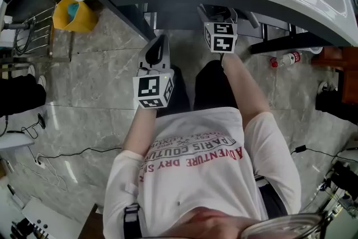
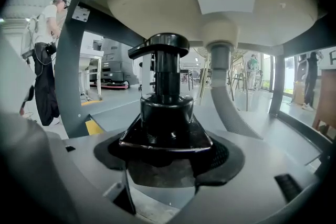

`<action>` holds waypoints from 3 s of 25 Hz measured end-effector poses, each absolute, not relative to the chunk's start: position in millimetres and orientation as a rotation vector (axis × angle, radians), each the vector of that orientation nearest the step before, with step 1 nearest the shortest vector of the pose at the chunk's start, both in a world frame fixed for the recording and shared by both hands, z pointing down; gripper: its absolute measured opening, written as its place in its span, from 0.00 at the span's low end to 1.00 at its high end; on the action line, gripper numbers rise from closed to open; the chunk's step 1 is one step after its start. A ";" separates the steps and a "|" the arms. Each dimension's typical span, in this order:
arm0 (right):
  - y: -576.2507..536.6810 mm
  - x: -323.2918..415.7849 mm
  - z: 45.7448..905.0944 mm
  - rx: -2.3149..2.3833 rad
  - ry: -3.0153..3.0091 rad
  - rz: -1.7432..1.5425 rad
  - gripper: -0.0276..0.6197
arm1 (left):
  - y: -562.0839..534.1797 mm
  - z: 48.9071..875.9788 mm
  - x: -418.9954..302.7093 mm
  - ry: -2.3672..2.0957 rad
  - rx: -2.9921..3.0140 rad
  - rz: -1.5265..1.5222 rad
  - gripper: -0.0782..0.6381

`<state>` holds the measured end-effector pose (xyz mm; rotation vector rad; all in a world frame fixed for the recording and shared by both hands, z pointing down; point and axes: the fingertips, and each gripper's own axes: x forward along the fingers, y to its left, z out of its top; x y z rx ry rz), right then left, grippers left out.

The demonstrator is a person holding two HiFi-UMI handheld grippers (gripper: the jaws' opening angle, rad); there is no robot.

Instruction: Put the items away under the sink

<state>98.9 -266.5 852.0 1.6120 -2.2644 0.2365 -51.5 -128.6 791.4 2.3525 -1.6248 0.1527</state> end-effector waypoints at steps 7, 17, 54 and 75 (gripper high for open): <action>-289.3 98.5 854.8 1.671 -2.256 0.266 0.62 | -134.2 802.2 -52.5 -1.612 2.339 0.173 0.15; -308.9 106.6 856.9 1.838 -2.137 0.276 0.62 | -138.0 805.0 -58.4 -1.615 2.322 0.188 0.15; -153.5 99.5 758.5 1.607 -2.351 0.354 0.08 | -130.1 728.7 8.7 -1.399 2.283 0.226 0.15; -49.0 160.9 371.3 1.633 -2.443 0.391 0.08 | -38.1 353.6 71.7 -1.433 2.375 0.176 0.15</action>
